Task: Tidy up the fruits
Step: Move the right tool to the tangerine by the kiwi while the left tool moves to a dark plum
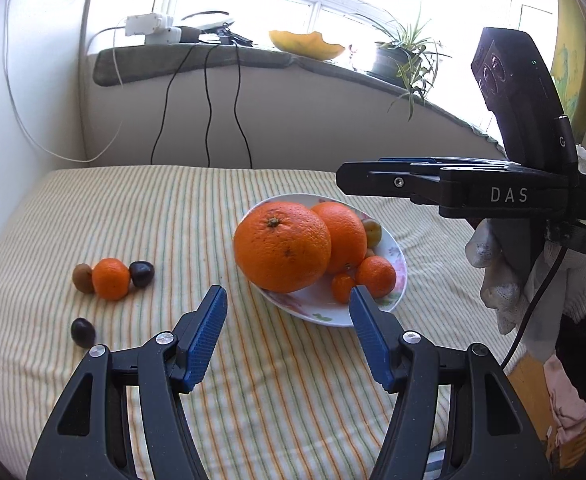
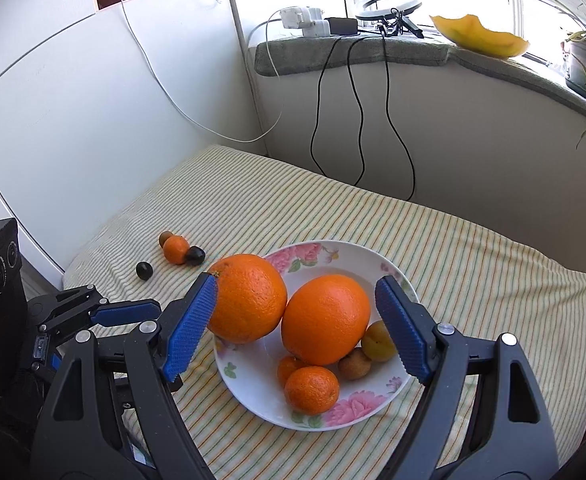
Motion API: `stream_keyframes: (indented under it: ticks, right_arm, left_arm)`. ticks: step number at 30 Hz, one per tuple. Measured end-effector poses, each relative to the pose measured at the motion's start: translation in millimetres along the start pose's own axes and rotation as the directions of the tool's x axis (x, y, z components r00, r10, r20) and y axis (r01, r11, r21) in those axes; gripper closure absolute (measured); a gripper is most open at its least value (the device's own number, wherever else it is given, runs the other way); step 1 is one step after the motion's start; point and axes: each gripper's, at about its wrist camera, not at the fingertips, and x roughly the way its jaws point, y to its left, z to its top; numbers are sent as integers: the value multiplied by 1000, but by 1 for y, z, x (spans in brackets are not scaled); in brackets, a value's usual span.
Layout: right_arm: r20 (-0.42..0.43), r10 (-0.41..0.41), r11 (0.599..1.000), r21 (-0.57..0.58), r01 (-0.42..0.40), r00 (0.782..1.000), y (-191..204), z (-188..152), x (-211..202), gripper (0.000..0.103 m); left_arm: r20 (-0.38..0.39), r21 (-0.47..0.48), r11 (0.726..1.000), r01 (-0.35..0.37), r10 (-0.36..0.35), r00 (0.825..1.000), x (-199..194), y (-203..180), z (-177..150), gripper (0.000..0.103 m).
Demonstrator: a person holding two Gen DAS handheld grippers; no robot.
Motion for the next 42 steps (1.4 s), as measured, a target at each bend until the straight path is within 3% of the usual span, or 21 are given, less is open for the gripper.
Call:
stream_keyframes:
  ticks: [5, 14, 20, 25, 36, 42]
  right_arm:
    - [-16, 30, 998, -59, -31, 999, 22, 10, 12, 19]
    - [-79, 60, 985, -160, -72, 995, 70, 27, 47, 19]
    - [-141, 92, 975, -190, -118, 986, 103, 36, 76, 19]
    - [-225, 145, 974, -142, -179, 964, 120, 46, 107, 20]
    - [-392, 130, 979, -97, -182, 911, 142, 48, 172, 46]
    - [-422, 104, 980, -111, -166, 900, 149, 47, 190, 51]
  left_arm:
    - [-1, -43, 997, -60, 60, 998, -9, 36, -8, 40]
    - [-25, -129, 980, -148, 146, 989, -18, 95, -22, 52]
    - [-40, -162, 973, -164, 159, 986, -17, 119, -27, 58]
    - [-59, -169, 972, -162, 154, 986, -8, 130, -29, 62]
    - [-82, -190, 971, -142, 129, 988, 6, 143, -33, 68]
    - [-89, -198, 971, -137, 121, 989, 10, 146, -34, 68]
